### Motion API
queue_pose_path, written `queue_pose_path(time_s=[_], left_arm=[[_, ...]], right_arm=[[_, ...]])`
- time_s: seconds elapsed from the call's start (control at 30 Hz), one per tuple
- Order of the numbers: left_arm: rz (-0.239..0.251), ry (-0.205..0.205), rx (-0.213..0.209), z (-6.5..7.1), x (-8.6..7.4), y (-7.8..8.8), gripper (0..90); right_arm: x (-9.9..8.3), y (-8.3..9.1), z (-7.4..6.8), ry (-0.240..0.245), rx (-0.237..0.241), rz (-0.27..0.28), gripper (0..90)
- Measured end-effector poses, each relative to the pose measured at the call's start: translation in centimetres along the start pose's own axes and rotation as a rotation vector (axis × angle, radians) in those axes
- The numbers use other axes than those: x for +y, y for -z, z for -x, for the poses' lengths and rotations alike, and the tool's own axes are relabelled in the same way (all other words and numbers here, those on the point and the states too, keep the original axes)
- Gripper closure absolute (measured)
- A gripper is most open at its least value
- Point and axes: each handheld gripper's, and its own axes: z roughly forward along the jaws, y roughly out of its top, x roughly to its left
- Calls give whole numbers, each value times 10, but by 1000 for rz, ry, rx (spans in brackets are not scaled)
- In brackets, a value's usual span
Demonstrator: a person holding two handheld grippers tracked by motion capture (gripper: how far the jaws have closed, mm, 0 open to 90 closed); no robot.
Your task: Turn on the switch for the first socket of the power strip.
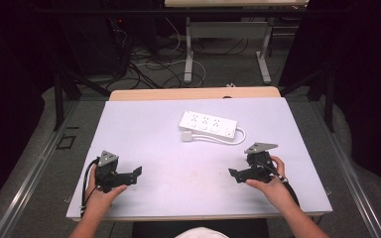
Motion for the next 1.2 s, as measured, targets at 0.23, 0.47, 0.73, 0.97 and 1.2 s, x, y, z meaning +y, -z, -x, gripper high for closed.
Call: queue_pose_path(time_s=[0.23, 0.47, 0.73, 0.97, 1.2], left_arm=[[2, 0, 1, 0, 0, 0, 12], [8, 12, 4, 0, 0, 0, 12], [5, 6, 4, 0, 0, 0, 12], [5, 11, 4, -1, 0, 0, 12], [-1, 3, 4, -1, 0, 0, 12]], right_arm=[[-14, 4, 7, -57, -33, 21, 0], [-25, 8, 22, -111, -72, 44, 0], [-33, 6, 38, -150, -112, 34, 0], [-35, 6, 43, -169, -131, 32, 0], [-35, 7, 43, -167, -139, 42, 0]])
